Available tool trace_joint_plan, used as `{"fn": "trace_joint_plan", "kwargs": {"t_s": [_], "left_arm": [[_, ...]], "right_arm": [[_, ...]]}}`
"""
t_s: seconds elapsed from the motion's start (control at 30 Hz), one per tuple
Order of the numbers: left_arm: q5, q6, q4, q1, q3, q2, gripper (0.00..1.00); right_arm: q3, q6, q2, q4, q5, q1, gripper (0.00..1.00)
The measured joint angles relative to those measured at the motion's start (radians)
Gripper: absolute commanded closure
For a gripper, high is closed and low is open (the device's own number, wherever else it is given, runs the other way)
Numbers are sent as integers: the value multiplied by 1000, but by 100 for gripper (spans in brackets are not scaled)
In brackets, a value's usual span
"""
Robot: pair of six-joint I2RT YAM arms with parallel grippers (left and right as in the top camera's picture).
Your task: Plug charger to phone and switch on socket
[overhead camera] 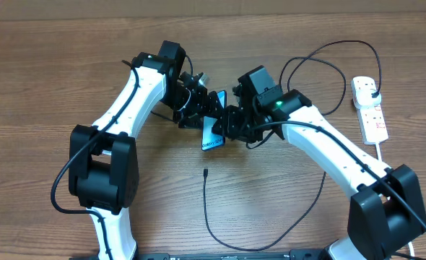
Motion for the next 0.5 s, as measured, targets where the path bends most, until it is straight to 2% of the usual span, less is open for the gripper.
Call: {"fn": "trace_joint_plan", "kwargs": {"t_s": [0.33, 0.5], "left_arm": [[49, 34, 16, 1, 0, 0, 29], [91, 76, 18, 6, 0, 0, 29]], "right_arm": [[0, 8, 0, 14, 2, 35, 61], [0, 15, 0, 16, 1, 35, 71]]}}
